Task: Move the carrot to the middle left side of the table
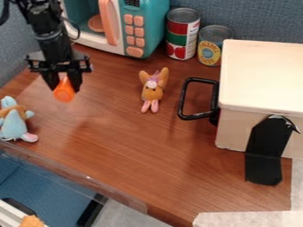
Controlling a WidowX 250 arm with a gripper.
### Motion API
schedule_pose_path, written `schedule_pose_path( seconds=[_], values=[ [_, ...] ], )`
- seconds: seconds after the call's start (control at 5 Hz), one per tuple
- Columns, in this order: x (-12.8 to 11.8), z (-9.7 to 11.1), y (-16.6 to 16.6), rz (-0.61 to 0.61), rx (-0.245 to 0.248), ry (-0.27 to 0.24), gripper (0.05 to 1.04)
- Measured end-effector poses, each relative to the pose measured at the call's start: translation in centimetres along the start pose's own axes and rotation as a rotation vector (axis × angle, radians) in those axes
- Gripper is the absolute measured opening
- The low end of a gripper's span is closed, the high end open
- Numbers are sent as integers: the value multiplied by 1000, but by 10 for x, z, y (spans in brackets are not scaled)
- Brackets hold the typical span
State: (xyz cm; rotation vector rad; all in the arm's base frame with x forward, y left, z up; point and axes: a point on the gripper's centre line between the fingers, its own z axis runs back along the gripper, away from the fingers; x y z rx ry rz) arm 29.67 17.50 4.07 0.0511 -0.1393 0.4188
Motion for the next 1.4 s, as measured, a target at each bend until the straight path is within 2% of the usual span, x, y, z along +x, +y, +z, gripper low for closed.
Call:
schedule_pose_path(
  seconds=[0.2, 0.4, 0.6, 0.8, 1.0, 1.2, 1.4],
  values=[
    [28, -15, -9, 15, 30, -16, 527],
    [47, -34, -13, 6, 86, -20, 527],
    [53, -42, -14, -8, 117, 3, 584],
    [55, -37, -13, 0, 122, 12, 892],
    [59, -31, -17, -3, 87, 27, 1014],
    [61, -21, -22, -40, 58, 28, 1010],
    [72, 1, -27, -112, 39, 6, 1003]
  ],
)
